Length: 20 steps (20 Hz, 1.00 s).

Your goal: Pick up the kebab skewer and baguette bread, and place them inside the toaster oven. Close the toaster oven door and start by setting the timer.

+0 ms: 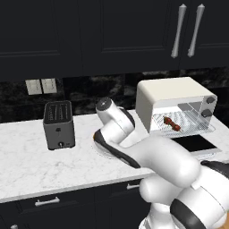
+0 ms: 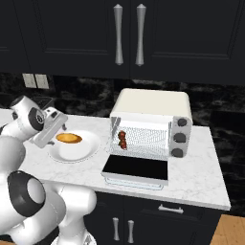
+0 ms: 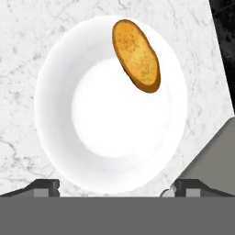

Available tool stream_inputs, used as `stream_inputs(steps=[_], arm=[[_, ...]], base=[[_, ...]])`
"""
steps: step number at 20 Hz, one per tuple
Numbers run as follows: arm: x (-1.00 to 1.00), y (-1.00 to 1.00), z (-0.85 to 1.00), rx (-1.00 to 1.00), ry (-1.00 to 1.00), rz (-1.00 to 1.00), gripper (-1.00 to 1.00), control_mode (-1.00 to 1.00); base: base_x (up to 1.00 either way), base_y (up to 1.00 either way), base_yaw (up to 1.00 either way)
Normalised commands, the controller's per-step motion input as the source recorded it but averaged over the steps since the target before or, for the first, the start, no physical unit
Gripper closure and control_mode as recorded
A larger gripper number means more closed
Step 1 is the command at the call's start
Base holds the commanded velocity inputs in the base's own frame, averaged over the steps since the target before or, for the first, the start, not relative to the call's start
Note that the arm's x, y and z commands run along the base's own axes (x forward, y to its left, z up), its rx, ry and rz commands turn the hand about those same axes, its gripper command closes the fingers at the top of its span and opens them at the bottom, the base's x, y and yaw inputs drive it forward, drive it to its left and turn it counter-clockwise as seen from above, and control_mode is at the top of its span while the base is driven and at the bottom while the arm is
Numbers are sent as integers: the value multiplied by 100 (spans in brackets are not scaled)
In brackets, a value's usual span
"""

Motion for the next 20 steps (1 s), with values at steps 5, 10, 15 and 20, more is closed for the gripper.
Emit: stream_inputs(steps=[5,10,15,20], arm=[[28,-3,-10,0,2,14,-100,-100],[16,0,-21,0,6,11,-100,-100],[17,0,-12,0,7,10,-100,-100],[12,0,-8,0,5,10,-100,-100]], base=[[0,0,0],[0,0,0],[0,0,0],[0,0,0]])
